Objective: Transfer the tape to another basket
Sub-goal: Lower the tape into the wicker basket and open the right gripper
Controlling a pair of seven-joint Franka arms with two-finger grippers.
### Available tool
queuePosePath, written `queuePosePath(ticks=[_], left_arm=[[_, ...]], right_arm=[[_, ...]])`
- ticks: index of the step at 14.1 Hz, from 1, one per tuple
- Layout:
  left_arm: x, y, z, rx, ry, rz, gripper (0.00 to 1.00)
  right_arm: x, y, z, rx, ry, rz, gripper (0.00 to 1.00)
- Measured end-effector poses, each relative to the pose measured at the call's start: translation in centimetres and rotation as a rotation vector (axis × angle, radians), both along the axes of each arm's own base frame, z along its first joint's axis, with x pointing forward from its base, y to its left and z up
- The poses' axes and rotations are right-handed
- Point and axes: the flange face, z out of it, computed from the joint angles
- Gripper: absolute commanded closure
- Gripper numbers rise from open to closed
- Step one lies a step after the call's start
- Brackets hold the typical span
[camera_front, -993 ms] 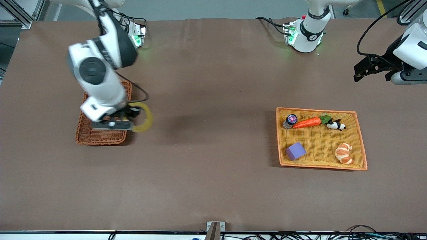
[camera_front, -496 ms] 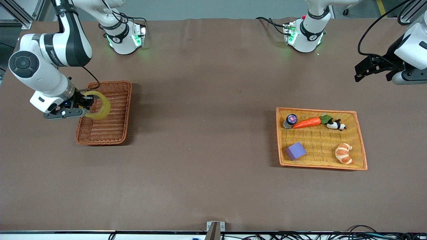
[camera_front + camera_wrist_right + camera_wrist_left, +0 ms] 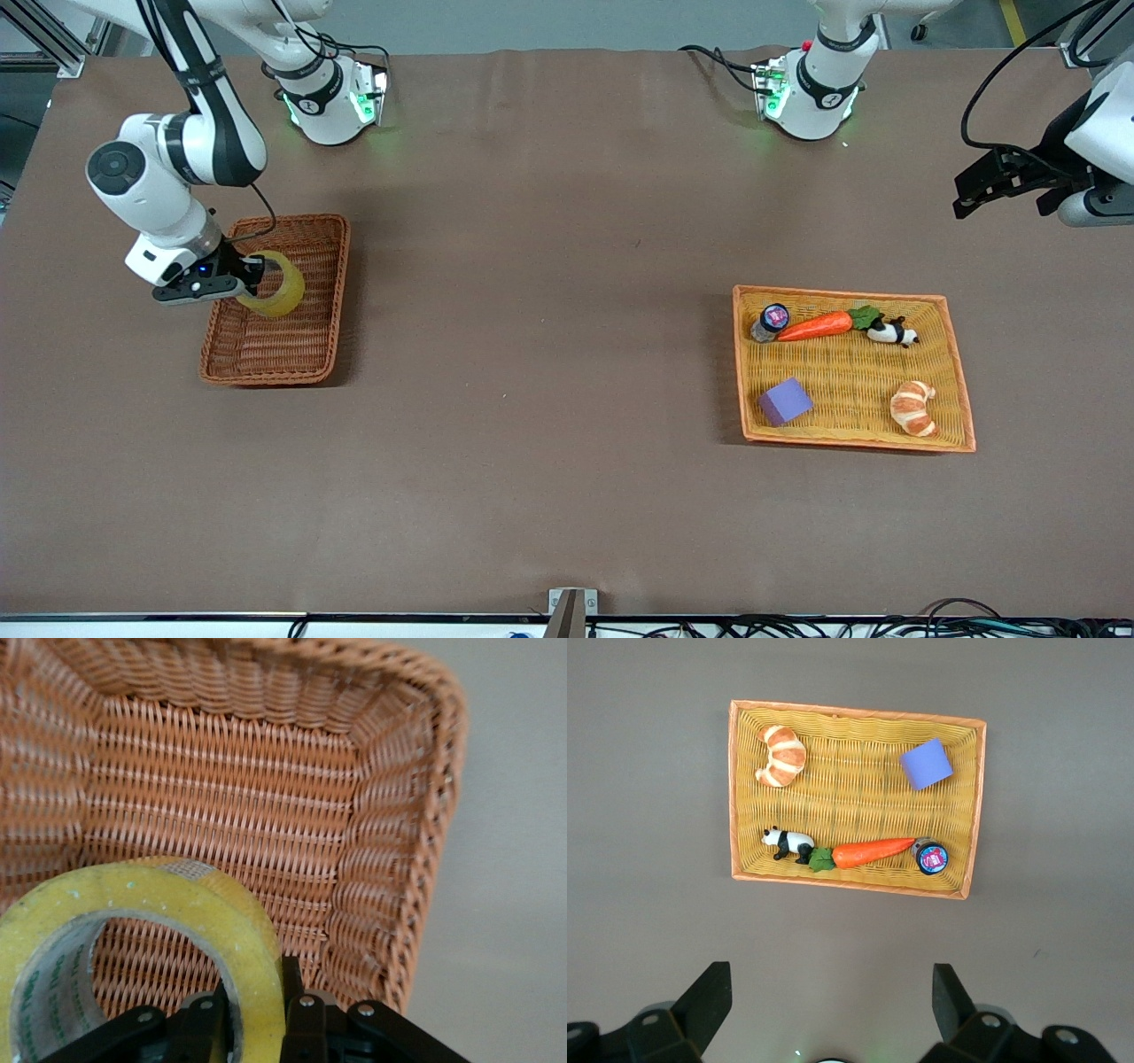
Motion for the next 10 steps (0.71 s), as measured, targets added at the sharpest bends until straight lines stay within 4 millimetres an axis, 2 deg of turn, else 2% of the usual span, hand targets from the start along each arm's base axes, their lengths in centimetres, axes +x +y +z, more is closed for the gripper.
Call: queuePosePath(ticks=[2,3,4,6,7,10], left_arm=[[0.0,0.0,0.0,0.000,-0.001,0.000,0.00],[0.0,0.0,0.1,0.000,-0.001,0.000,0.00],[0.0,0.0,0.1,0.000,-0.001,0.000,0.00],[0.0,0.0,0.1,0.000,-0.003,-0.001,0.00],[0.0,0.0,0.1,0.000,-0.003,0.000,0.00],[0.0,0.0,0.1,0.000,-0.003,-0.001,0.00]], right_arm=[[0.0,0.1,-1.8,0.003,0.009,0.005,0.92],[0.0,0.2,-2.5,0.004,0.010,0.007,0.86],[0.0,0.2,-3.1,0.005,0.011,0.008,0.72],[0.0,0.3,-3.8,0.005,0.016,0.011,0.17],[0.0,0.3,-3.8,0.005,0.015,0.011,0.00],[0.8,0.3,-3.1,0.003,0.000,0.015,0.00]])
